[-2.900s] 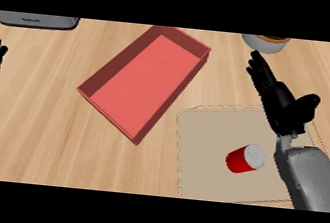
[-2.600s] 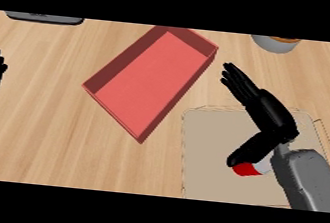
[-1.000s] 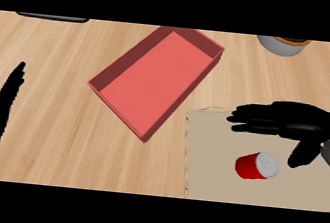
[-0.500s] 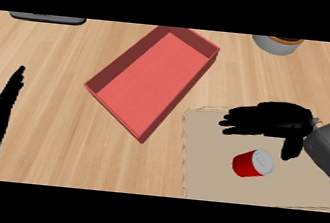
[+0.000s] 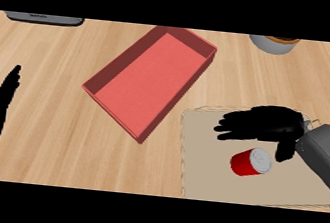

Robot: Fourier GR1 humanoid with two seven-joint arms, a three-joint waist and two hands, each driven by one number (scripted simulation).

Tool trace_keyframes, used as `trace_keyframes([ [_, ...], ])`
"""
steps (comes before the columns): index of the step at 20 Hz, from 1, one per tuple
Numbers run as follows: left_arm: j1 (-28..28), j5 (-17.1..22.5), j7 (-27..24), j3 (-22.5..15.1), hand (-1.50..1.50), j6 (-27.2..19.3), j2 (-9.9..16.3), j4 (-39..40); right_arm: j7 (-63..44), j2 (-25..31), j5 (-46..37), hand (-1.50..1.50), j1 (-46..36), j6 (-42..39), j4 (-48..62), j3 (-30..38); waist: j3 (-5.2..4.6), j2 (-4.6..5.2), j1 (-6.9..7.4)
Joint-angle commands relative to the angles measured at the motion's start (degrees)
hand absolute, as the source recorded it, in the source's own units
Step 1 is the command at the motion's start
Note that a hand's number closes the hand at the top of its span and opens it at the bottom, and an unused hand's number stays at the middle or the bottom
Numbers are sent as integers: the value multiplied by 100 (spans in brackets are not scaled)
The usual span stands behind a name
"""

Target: Pick the can from the tray and place it in the cardboard box

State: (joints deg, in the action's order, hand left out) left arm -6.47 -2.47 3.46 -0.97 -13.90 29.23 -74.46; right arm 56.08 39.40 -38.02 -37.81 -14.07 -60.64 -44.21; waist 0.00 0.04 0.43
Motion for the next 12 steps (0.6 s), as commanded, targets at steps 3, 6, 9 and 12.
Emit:
trace_keyframes([
  [3,192,68,-14,125,0,155,3,-186,912,352,171,-150,94,-640,-303,-29,-2,-13,-10],
  [6,-26,-35,-228,175,0,5,-152,279,944,269,348,-150,185,-567,-590,-167,-6,0,-57],
  [9,141,-105,-45,94,0,89,-110,-10,867,539,495,-150,173,-803,-963,-172,-3,-20,-52],
  [12,364,-104,-244,126,0,125,-190,-140,682,667,255,-150,488,-501,-1142,-291,-2,-17,-38],
])
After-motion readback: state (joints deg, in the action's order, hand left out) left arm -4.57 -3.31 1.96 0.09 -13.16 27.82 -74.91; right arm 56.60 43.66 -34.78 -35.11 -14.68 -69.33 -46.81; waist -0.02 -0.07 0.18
